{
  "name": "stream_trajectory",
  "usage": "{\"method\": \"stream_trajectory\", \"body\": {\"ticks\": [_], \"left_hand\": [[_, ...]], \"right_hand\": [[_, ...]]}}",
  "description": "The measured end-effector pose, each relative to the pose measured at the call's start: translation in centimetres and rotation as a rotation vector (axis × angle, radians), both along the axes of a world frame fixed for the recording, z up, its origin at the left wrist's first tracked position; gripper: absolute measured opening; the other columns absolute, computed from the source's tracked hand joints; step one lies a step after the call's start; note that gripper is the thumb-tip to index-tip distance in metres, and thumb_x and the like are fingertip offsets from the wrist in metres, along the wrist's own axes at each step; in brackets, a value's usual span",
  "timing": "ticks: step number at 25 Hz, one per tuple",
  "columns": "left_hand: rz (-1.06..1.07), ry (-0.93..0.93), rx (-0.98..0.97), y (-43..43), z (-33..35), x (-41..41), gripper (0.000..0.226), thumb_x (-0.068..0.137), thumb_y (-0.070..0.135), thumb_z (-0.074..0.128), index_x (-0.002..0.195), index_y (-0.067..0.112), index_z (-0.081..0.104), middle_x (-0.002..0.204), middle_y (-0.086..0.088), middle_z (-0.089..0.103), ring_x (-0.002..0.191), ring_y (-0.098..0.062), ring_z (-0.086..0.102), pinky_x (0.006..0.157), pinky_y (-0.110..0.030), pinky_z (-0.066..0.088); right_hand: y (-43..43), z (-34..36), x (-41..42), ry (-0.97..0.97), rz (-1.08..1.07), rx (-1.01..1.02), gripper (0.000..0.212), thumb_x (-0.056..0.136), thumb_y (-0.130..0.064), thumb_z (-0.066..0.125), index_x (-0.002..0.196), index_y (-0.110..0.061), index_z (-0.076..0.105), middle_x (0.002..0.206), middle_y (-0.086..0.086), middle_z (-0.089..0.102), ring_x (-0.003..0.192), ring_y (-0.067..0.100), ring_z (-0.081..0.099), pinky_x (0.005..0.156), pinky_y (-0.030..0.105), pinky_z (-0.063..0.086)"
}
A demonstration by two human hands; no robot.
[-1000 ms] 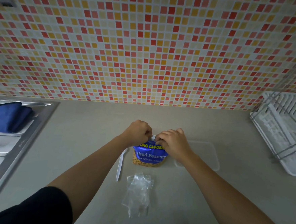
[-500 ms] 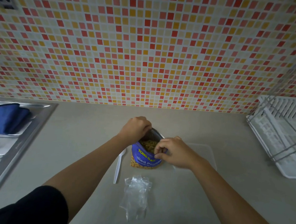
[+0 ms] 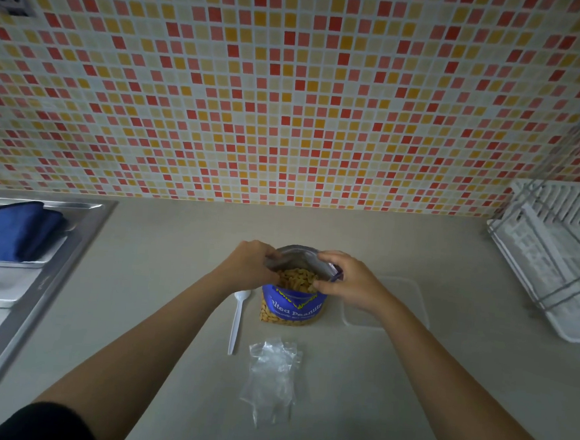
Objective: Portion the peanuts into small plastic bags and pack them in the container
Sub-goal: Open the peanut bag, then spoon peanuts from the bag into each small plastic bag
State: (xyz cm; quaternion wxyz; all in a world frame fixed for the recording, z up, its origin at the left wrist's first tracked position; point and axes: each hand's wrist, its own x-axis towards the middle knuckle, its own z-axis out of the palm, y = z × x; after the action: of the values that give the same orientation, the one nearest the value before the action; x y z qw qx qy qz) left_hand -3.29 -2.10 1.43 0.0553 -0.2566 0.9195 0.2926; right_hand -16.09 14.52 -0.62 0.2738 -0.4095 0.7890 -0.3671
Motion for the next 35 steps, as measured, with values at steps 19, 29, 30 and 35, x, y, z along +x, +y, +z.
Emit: {"method": "stream_trajectory", "body": {"ticks": [19,29,30,35], "left_hand": [[0.454,-0.249,-0.109,1.1,-12.1,5.6,0.014,0.076,0.007,0.059,0.089,0.003,0.062,0.093,-0.015,0.066,0.091,-0.034,0.062,0.072,-0.033,0.048],[0.491,0.615,0.459,-3.7,2.0,4.1,0.016,0.084,0.007,0.061,0.097,0.015,0.067,0.076,-0.004,0.064,0.068,-0.014,0.061,0.063,-0.023,0.049],[0.417,0.606,0.486,-3.2,3.2,3.8,0.013,0.08,0.008,0.067,0.091,0.017,0.067,0.077,-0.004,0.067,0.071,-0.015,0.063,0.068,-0.024,0.05],[0.293,0.414,0.356,-1.9,3.7,1.8,0.017,0.072,0.023,0.077,0.083,0.014,0.068,0.086,-0.006,0.068,0.076,-0.021,0.063,0.073,-0.034,0.053]], "right_hand": [[0.2,-0.4,-0.6,-0.05,0.002,0.06,0.064,0.079,-0.028,0.071,0.136,-0.024,0.042,0.141,-0.001,0.045,0.128,0.016,0.043,0.099,0.029,0.039],[0.1,-0.8,-0.7,-0.141,-0.02,0.047,0.068,0.075,-0.026,0.075,0.135,-0.024,0.043,0.135,0.001,0.052,0.12,0.018,0.051,0.099,0.041,0.046],[0.2,-0.8,-0.7,-0.171,-0.019,0.047,0.068,0.075,-0.025,0.075,0.135,-0.024,0.043,0.132,0.001,0.054,0.117,0.017,0.054,0.097,0.041,0.048],[0.0,-0.4,-0.7,-0.225,-0.017,0.041,0.066,0.075,-0.021,0.075,0.133,-0.024,0.045,0.126,0.0,0.057,0.111,0.016,0.057,0.092,0.036,0.051]]}}
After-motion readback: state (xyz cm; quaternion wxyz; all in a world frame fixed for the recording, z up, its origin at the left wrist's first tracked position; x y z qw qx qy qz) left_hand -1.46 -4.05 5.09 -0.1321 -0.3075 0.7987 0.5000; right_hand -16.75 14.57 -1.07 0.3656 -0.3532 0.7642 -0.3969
